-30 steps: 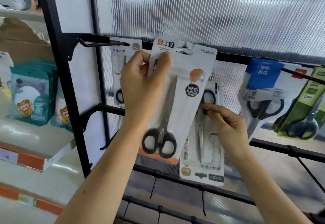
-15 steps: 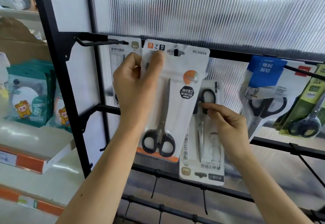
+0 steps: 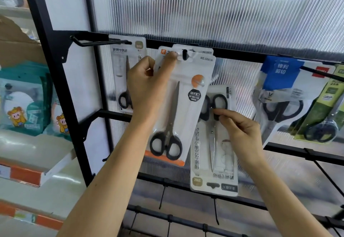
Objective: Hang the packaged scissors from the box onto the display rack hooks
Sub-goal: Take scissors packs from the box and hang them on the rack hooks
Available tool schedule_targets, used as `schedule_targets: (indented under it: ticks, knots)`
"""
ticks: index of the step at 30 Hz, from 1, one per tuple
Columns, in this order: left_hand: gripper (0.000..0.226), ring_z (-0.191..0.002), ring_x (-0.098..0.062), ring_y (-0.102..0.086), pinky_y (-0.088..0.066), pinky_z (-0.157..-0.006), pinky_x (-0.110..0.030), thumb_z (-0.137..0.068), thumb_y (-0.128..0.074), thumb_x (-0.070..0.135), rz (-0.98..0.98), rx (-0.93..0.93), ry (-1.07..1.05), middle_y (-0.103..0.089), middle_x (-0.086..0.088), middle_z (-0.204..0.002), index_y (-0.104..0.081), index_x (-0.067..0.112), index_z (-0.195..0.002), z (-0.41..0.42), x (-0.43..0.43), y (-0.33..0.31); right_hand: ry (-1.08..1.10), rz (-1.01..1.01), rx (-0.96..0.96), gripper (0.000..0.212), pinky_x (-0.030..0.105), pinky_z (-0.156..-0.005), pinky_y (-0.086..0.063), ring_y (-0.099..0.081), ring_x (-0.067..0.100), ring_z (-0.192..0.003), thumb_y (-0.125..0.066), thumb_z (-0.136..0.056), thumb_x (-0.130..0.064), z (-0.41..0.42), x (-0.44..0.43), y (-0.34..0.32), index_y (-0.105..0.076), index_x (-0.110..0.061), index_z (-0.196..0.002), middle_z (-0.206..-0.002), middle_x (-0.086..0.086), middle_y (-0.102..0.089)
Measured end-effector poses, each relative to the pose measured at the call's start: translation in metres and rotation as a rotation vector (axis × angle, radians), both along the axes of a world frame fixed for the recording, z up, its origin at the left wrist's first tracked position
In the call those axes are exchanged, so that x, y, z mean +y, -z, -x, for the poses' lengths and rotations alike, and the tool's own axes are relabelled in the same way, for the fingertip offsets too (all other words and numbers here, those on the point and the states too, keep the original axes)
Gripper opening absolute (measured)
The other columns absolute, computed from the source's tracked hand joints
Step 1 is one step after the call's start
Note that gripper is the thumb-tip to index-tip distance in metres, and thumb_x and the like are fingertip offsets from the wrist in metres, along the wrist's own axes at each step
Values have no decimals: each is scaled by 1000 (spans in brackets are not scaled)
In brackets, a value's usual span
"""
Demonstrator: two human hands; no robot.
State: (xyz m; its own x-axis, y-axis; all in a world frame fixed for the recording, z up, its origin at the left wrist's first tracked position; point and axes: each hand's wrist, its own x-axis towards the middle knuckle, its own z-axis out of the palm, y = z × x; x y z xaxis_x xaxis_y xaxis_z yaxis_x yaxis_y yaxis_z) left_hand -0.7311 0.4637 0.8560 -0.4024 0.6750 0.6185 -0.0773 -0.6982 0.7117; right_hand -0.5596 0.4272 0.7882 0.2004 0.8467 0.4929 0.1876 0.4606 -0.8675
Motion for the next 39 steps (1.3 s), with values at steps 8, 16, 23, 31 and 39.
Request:
schedule_targets:
  ticks: [8,16,23,31,39]
  knots:
    - [36,-52,-7,-42,-30,-51,-26,-84,-63,36,82,241,-262,-54,-2,-59,-56,4,-71,-19,74,3,39,4,-15,26,20,-65,-52,-50,40,-91,-56,-89,-7,-8,1,-8,-68,-30,-87,-89,22,-67]
    - [56,-114,-15,-38,-21,-95,-24,-77,-64,23,-123,413,-603,-50,-12,-120,-38,15,-126,-40,50,28,84,45,12,25,18,-69,-52,-64,12,-76,-51,-90,1,-23,-10,-6,-70,-17,-93,-81,-6,-73]
    - [16,-69,1,-61,-50,-62,-14,-83,-62,40,233,722,515,-64,10,-84,-57,28,-94,-35,-21,53,-106,42,695,36,22,-68,-55,-65,6,-81,-45,-94,-5,-29,-18,-15,-71,-29,-93,-97,-8,-70]
    - [29,-84,3,-66,-53,-77,-19,-79,-67,6,319,690,490,-70,24,-82,-62,31,-91,17,-26,53,-33,104,321,57,31,-98,-47,-57,8,-110,-51,-90,-1,-29,-30,-7,-39,-40,-129,-112,-17,-63]
    - [11,-74,8,-62,-51,-72,-13,-76,-63,26,82,691,264,-69,18,-77,-65,25,-87,42,-26,-6,358,-137,-410,67,36,-111,-14,-14,19,-135,-69,-74,-35,-11,-34,3,-34,-33,-130,-147,5,-20]
